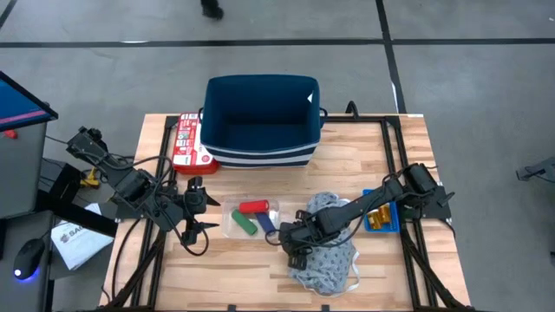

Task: Pick & place medical supplies in basket/bin
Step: Put the orange pill bottle into the small blue bin

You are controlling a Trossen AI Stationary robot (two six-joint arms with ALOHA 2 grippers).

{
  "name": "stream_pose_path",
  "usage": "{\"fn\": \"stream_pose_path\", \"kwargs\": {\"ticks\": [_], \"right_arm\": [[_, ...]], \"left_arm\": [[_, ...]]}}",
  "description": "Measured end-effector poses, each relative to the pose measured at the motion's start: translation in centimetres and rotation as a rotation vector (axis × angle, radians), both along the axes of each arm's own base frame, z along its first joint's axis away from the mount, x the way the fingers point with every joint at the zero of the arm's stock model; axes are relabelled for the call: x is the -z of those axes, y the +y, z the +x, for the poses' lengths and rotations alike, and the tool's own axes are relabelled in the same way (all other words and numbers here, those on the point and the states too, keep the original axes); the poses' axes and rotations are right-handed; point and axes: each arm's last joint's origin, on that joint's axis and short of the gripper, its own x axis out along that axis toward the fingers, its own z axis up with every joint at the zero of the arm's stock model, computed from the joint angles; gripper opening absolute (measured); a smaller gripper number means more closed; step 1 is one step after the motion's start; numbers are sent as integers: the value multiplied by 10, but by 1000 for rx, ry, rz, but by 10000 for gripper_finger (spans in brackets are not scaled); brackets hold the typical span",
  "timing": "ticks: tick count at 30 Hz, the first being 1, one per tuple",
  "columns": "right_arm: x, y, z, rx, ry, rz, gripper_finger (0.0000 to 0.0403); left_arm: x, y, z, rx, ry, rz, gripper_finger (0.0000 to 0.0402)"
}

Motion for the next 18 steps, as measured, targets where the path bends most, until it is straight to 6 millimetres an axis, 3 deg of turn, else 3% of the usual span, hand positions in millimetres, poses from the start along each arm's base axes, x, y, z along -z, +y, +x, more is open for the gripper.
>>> {"fn": "stream_pose_path", "kwargs": {"ticks": [18], "right_arm": [[0, 2, -3, 56, 4, -24, 169]], "left_arm": [[0, 0, 0, -2, 0, -3, 266]]}}
